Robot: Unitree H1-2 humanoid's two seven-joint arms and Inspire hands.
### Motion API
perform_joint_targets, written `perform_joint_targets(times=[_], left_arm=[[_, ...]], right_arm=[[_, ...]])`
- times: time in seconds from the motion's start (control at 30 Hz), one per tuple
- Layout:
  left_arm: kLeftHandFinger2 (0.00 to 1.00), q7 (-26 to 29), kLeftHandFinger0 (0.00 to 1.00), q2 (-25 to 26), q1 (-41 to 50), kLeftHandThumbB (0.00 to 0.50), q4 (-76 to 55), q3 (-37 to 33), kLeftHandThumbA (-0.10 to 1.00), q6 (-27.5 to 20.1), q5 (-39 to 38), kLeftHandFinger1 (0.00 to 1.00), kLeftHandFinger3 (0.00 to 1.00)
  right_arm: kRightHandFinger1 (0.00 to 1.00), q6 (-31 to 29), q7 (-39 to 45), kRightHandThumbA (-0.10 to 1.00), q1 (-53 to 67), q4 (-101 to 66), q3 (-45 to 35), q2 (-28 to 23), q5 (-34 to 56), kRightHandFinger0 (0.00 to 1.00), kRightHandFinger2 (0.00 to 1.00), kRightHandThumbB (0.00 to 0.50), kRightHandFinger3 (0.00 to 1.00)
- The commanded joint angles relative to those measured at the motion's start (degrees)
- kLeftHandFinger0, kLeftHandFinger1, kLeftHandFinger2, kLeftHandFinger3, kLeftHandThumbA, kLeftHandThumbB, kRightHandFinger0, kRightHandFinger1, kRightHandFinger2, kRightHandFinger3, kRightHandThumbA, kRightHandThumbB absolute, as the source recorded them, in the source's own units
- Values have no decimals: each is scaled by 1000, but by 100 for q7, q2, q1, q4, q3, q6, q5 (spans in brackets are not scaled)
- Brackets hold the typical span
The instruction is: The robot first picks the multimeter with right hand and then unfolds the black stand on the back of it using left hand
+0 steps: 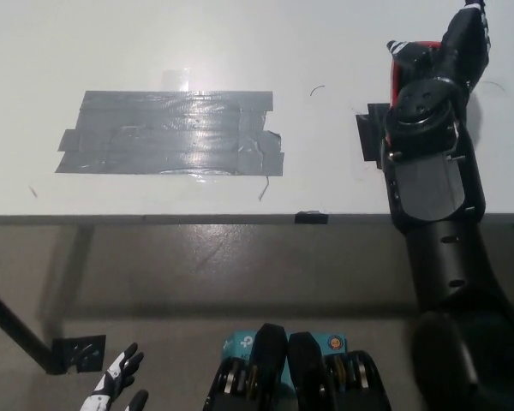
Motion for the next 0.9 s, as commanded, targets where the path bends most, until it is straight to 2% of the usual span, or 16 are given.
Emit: perform_joint_targets(times=[0.0, 0.17, 0.3, 0.4, 0.6, 0.77, 0.87], left_arm=[[1000, 50, 1000, 19, 95, 201, -96, 3, 923, -227, 59, 1000, 1000], [1000, 39, 1000, 37, 64, 190, -78, -2, 894, -282, 54, 1000, 1000], [1000, 47, 1000, 42, 74, 192, -92, -10, 910, -263, 127, 1000, 1000], [1000, 61, 1000, 31, 73, 191, -98, -17, 917, -261, 183, 1000, 1000], [989, 76, 1000, 45, 58, 184, -102, -9, 925, -288, 268, 1000, 1000], [992, 72, 1000, 36, 53, 180, -116, 9, 911, -277, 256, 1000, 1000], [991, 73, 1000, 57, 23, 179, -66, 14, 922, -311, 285, 1000, 1000]], right_arm=[[1000, 21, 50, 1000, -311, 82, 145, -96, 328, 1000, 1000, 478, 1000], [1000, 15, 141, 1000, -304, 187, 269, -165, 621, 1000, 1000, 472, 1000], [1000, -228, 77, 1000, -324, 413, 241, -180, 898, 1000, 1000, 459, 1000], [1000, 14, 165, 1000, -364, 607, 359, -257, 901, 1000, 1000, 449, 1000], [1000, -63, 42, 1000, -327, 764, 371, -332, 1125, 1000, 1000, 406, 1000], [1000, -245, -10, 1000, -332, 848, 365, -446, 1284, 1000, 1000, 438, 1000], [1000, -273, -37, 1000, -349, 857, 412, -506, 1317, 1000, 1000, 435, 1000]])
